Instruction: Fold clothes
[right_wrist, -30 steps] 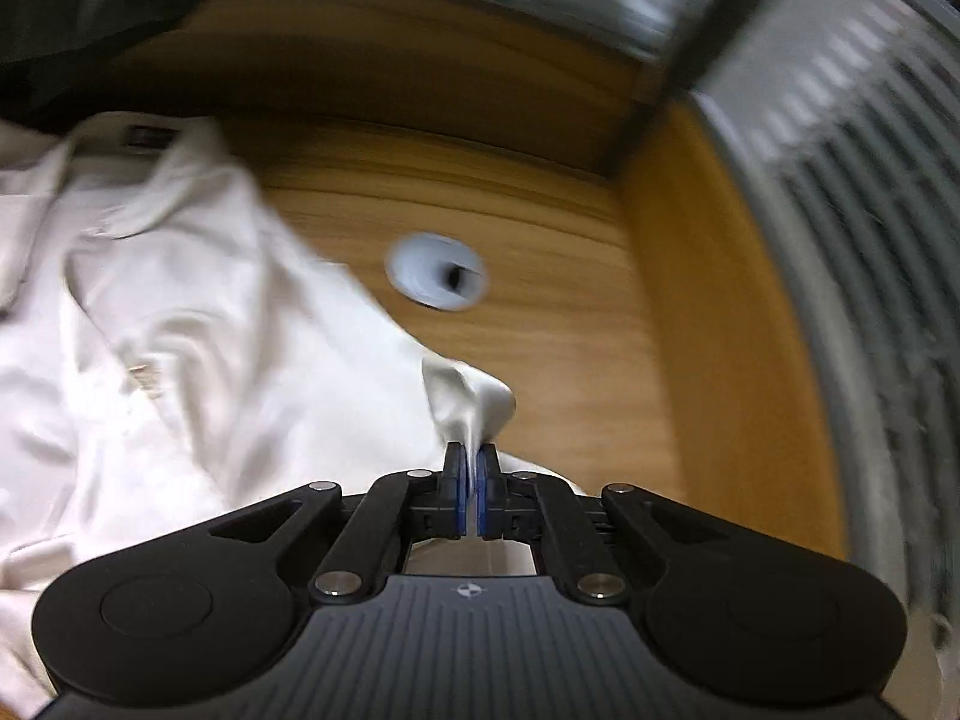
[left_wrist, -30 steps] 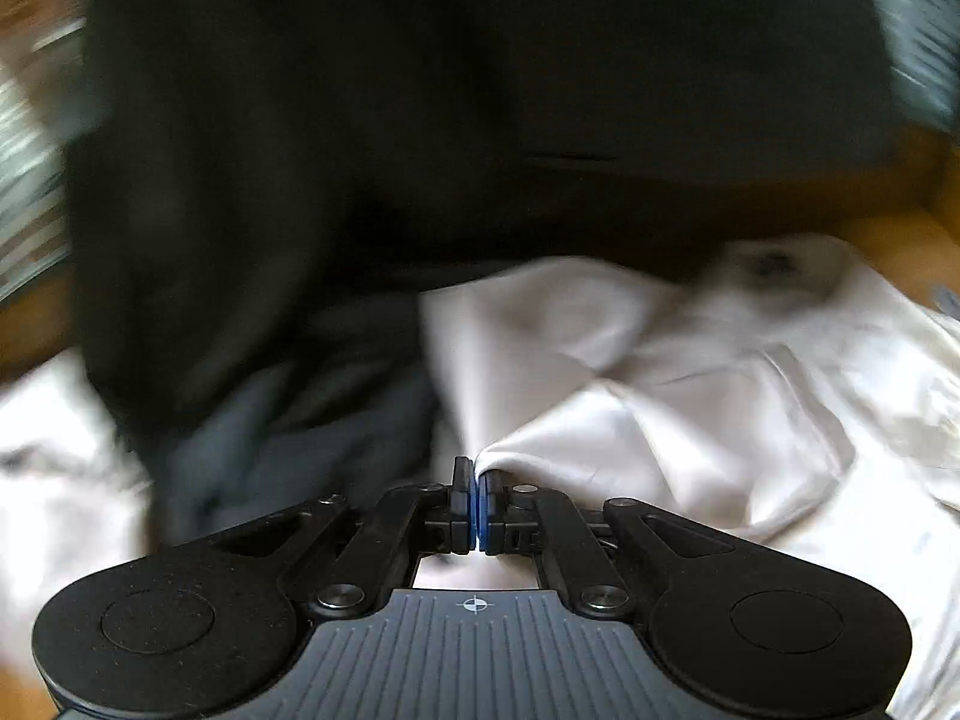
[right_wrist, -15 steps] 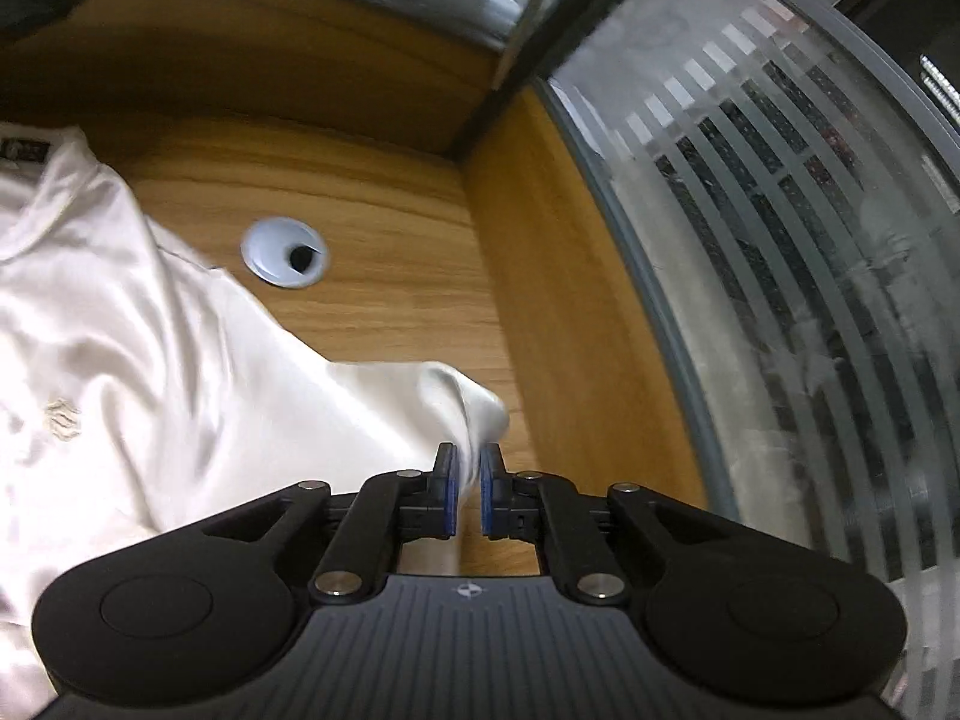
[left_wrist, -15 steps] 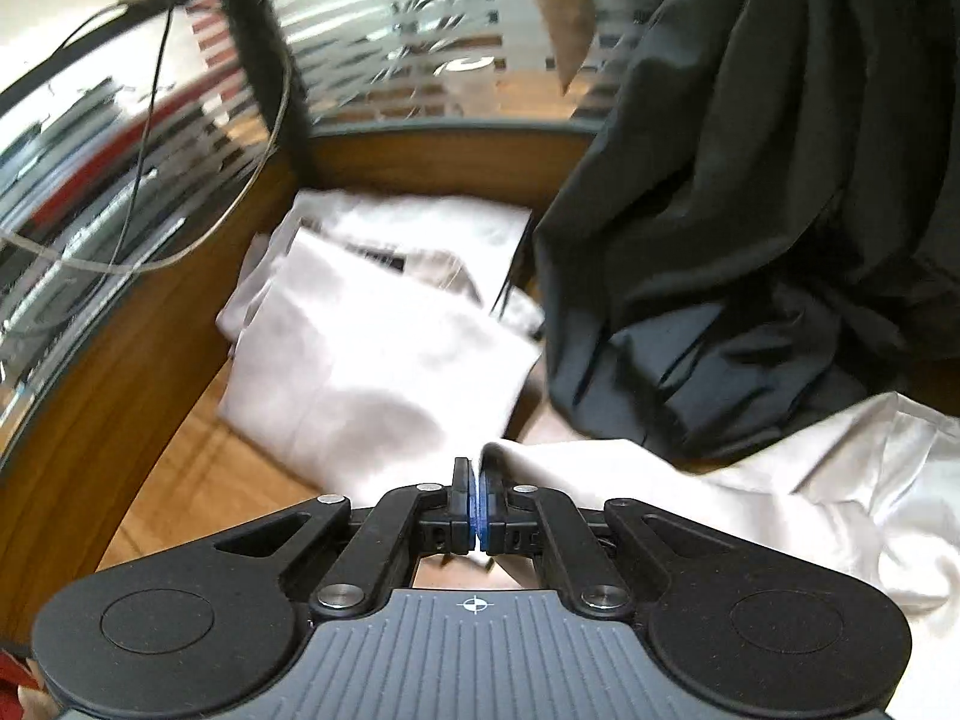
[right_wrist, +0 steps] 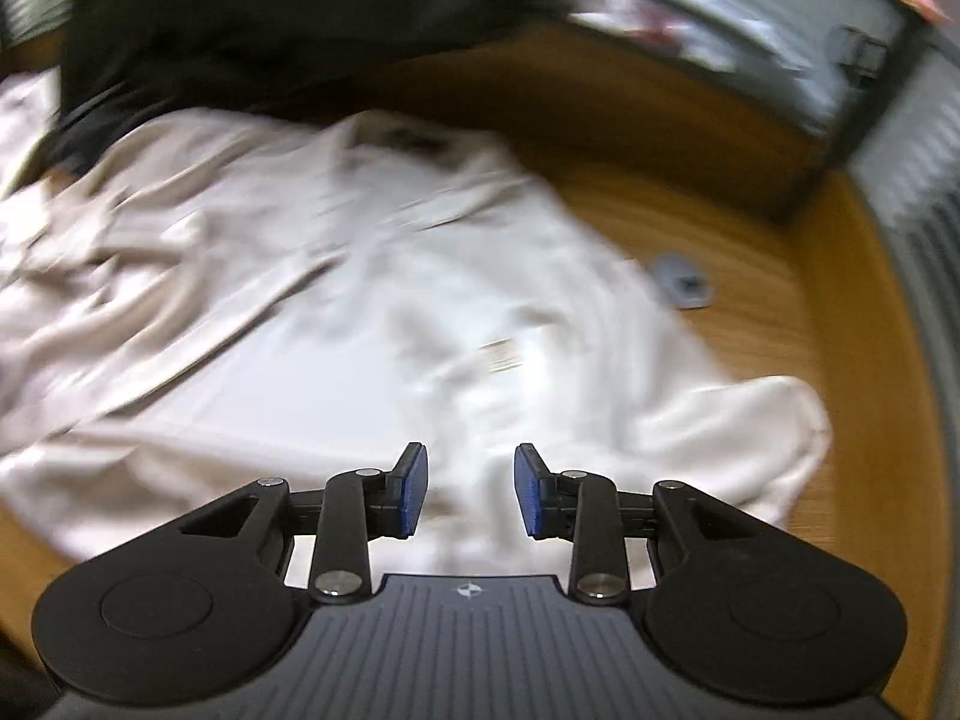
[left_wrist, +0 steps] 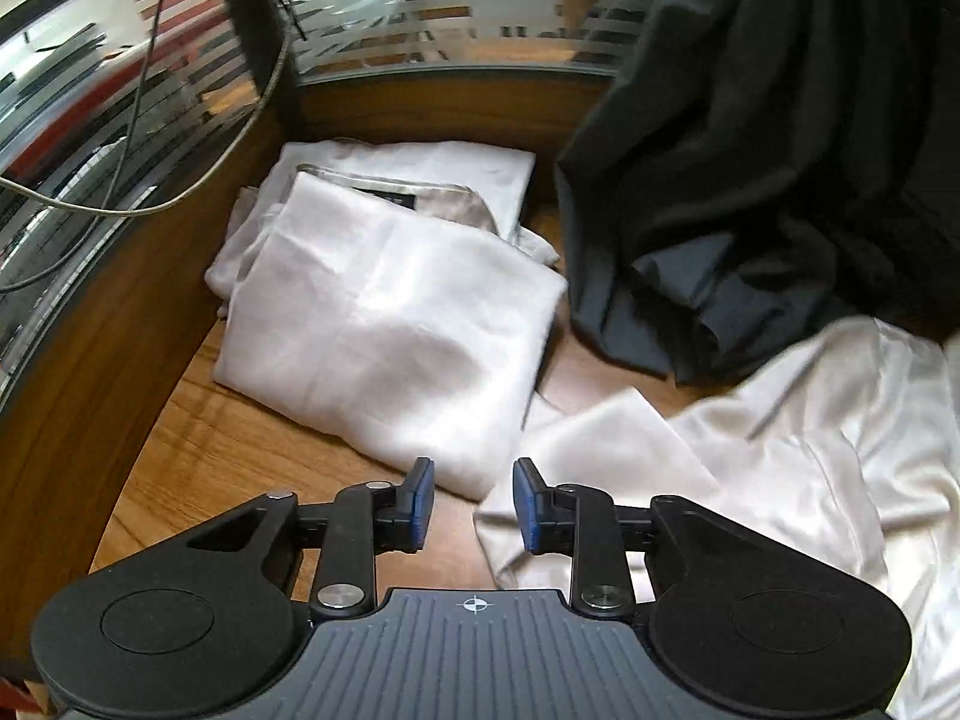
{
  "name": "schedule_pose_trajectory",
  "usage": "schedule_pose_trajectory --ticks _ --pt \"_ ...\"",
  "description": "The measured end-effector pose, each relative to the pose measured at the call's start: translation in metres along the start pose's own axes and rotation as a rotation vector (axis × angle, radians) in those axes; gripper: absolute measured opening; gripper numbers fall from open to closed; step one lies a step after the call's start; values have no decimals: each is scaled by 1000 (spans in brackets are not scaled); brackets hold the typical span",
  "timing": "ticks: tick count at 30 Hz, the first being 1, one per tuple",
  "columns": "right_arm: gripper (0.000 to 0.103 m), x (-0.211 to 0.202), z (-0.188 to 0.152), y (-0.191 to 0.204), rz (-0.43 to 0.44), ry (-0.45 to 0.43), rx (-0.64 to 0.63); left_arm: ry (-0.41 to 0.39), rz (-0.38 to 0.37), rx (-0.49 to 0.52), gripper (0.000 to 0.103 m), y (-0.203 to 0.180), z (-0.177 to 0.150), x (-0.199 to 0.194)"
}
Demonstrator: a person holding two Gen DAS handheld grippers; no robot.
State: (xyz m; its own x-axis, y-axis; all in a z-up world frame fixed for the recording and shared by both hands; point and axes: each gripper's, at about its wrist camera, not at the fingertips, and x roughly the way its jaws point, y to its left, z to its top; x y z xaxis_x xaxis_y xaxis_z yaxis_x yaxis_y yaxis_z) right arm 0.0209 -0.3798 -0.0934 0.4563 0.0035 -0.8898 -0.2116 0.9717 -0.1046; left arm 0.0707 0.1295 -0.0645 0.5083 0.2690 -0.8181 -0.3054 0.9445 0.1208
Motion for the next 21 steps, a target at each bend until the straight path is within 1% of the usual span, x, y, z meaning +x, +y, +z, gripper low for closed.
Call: schedule_pose_trajectory --ticks 2,4,5,6,7,8,10,12,14,15,16,17,18,19,21 --pt "37 3 -5 27 39 13 -32 6 -33 17 39 0 -9 -3" --pt "40 3 -11 55 72 20 -56 25 -85 43 45 -1 -20 -5" --pt "42 4 -12 66 87 18 -70 36 -110 63 45 -3 -27 -5" --pt "50 5 -14 78 100 16 -83 48 -133 84 47 -4 -33 -6" --pt "57 5 -15 89 112 13 -99 59 -157 105 50 -6 -40 -6" --pt "58 6 -15 97 120 11 -117 70 -168 125 52 -7 -46 -7" --pt "60 7 -16 116 128 6 -162 95 -179 165 58 -10 -61 -7" --pt "60 12 -16 132 131 11 -204 114 -196 211 60 -10 -76 -6" --pt "60 18 -16 138 133 21 -230 123 -207 259 63 -10 -91 -6" --pt "59 23 -17 140 136 32 -239 126 -225 281 66 -9 -97 -7" --pt "54 27 -17 143 138 42 -248 130 -245 302 68 -7 -104 -8" --pt "47 31 -18 144 142 55 -256 133 -269 326 69 -5 -109 -10" --pt "22 34 -19 145 148 73 -261 136 -294 350 70 -3 -114 -12" --pt "3 36 -21 144 153 91 -261 137 -325 378 71 -1 -118 -15" --pt "2 31 -26 141 165 94 -255 137 -382 444 77 1 -125 -21"
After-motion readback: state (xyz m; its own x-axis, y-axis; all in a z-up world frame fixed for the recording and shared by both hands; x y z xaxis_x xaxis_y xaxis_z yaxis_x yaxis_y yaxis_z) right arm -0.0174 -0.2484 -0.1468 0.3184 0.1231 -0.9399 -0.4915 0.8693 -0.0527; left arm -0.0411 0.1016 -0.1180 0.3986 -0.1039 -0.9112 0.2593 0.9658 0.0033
